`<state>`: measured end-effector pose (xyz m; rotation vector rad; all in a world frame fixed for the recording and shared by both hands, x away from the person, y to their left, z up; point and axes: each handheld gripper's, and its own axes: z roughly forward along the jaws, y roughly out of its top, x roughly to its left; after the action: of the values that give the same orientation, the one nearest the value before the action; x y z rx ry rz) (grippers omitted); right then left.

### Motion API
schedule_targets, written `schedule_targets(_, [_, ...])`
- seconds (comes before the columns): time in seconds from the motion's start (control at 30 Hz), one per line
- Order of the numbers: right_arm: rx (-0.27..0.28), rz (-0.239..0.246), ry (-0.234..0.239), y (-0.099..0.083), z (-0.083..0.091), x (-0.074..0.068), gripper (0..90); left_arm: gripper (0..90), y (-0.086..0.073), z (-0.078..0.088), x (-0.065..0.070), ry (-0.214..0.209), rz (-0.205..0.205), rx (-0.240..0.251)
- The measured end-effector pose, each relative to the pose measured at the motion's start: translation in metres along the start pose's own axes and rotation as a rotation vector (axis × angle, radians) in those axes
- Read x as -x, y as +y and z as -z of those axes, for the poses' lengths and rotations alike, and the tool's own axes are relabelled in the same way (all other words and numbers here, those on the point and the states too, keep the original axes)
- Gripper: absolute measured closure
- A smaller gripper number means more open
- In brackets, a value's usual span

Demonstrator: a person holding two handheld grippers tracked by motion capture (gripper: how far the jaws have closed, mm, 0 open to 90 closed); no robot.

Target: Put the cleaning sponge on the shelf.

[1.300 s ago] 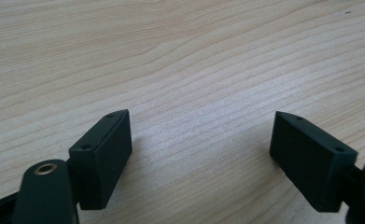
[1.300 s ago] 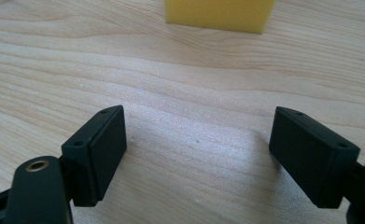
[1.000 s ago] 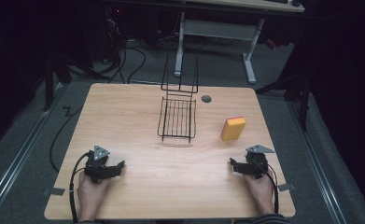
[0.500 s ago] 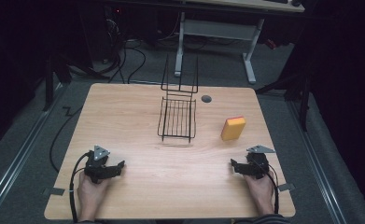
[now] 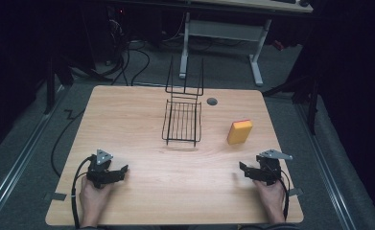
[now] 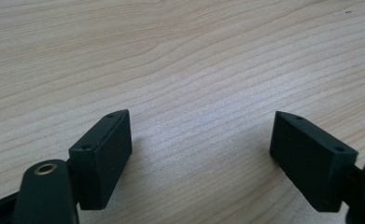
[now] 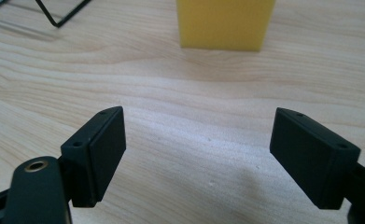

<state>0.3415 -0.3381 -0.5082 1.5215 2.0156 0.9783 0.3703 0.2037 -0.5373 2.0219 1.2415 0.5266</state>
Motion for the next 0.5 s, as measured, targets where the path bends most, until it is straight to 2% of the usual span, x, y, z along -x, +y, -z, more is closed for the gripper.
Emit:
schedule_targets(0.3, [0.066, 0.019, 0.022, 0.007, 0.009, -0.006, 18.9, 21.5, 0.000, 0.000, 0.000, 0.000, 0.000, 0.000])
schedule_targets(0.5, [0.114, 0.009, 0.040, 0.013, 0.017, -0.007, 17.8, 21.5, 0.000, 0.000, 0.000, 0.000, 0.000, 0.000])
